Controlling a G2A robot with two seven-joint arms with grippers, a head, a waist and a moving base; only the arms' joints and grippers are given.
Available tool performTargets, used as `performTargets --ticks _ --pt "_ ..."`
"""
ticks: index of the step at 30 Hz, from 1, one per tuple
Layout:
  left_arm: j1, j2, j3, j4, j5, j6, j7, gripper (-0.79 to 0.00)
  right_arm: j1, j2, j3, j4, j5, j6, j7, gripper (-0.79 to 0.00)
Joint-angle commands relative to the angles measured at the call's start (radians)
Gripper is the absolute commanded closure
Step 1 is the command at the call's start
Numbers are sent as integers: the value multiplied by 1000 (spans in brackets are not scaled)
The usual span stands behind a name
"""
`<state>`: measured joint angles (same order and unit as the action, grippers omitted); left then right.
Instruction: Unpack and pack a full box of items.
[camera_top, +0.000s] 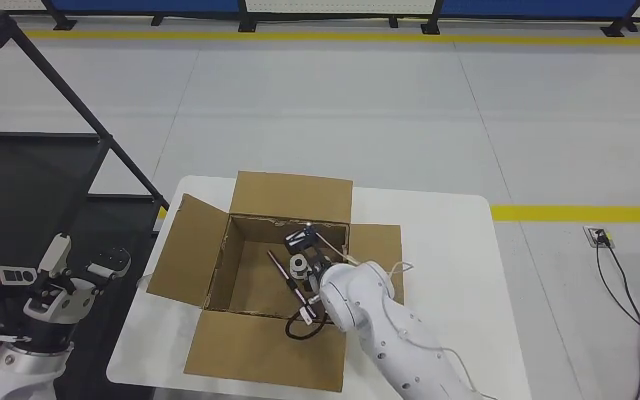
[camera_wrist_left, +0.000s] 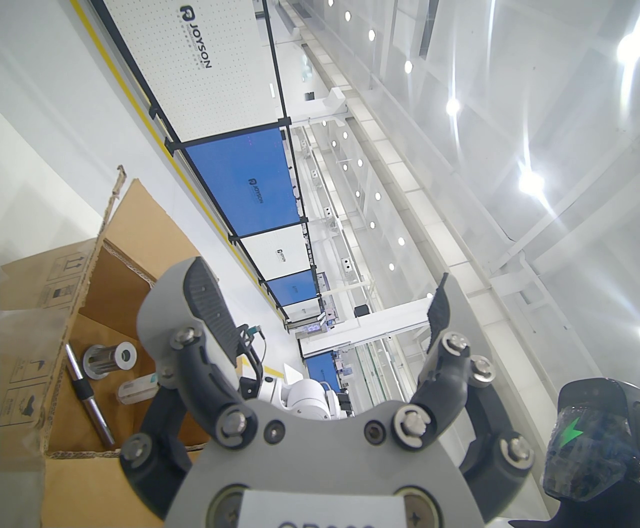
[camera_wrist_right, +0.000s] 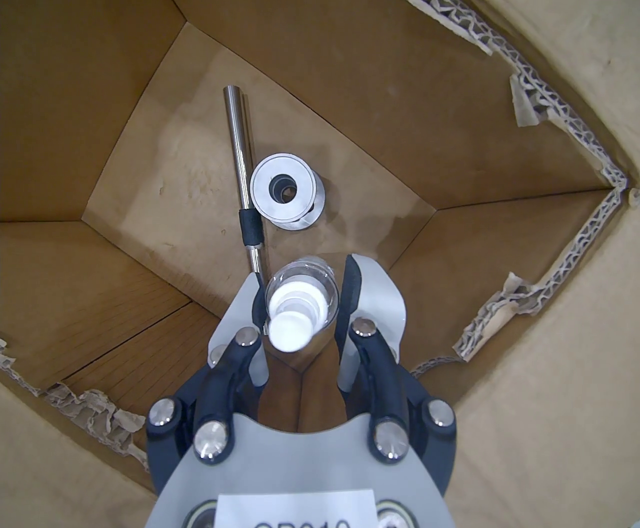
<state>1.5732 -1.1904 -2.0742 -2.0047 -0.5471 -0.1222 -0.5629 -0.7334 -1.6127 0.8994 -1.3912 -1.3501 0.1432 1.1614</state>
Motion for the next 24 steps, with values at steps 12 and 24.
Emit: performTargets --ticks 12,24 --pt "0 0 0 0 0 0 0 -785 -60 7 58 -156 1 -18 -5 -360" --pt "-60 25 -1 119 187 197 1 -785 -272 49 337 -553 172 -78 -50 -785"
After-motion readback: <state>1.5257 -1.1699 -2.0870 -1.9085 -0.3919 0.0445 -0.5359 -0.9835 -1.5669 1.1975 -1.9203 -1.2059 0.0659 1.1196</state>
